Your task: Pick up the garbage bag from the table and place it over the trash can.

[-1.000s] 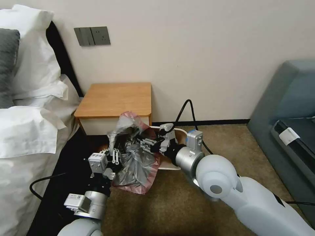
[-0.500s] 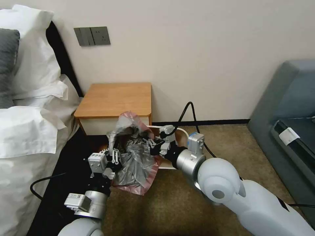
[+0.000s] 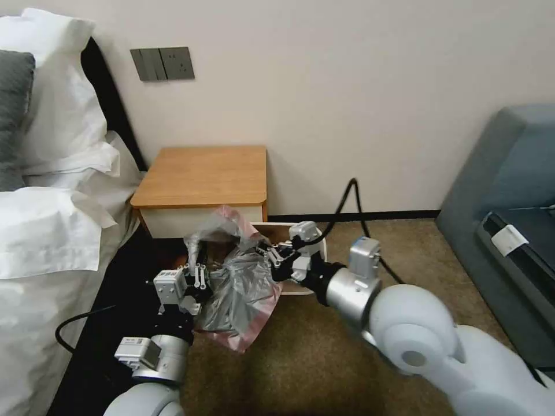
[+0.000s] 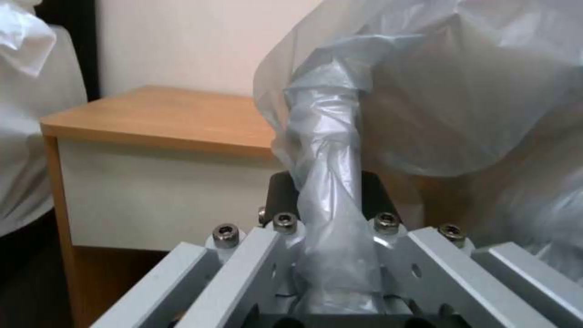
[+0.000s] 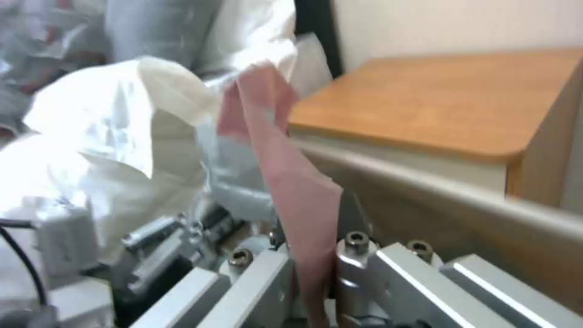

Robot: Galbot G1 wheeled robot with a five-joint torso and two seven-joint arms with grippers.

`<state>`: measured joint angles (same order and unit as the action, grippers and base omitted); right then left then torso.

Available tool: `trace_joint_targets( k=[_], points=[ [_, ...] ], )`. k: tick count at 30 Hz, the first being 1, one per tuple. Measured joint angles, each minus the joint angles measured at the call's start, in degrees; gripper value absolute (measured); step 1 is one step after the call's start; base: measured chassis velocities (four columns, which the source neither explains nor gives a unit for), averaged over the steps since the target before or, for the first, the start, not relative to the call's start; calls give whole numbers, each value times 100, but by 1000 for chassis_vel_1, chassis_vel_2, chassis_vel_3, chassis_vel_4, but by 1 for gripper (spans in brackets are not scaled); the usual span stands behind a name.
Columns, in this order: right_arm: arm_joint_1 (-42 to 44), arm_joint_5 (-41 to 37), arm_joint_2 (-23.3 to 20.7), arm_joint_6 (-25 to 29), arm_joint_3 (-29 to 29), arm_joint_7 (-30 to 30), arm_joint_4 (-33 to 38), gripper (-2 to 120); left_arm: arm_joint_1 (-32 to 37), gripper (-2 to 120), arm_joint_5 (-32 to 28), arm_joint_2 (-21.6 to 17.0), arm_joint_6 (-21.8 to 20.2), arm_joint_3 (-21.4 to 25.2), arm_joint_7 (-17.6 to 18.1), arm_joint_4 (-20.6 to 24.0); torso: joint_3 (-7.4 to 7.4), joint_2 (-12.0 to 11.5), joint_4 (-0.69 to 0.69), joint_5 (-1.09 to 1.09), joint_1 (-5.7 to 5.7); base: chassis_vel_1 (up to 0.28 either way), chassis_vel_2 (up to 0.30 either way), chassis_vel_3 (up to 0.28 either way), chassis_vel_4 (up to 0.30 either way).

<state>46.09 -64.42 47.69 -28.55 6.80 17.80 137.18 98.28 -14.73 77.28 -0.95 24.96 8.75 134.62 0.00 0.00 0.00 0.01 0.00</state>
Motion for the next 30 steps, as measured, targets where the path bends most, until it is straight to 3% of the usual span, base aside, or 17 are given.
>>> trace_joint_targets(
  k=[9,30],
  points=[
    [-628,-571,-319,-51,-303,-40,-134,0,24,7,-24,7,-3,-8,-25,10,0,0,0,-1,0,0,0,0,0],
    [-1675,-1988,-494,-514,-137,605,-1140,0,12,7,-603,27,178,59,-272,68,0,0,0,0,0,0,0,0,0]
  ],
)
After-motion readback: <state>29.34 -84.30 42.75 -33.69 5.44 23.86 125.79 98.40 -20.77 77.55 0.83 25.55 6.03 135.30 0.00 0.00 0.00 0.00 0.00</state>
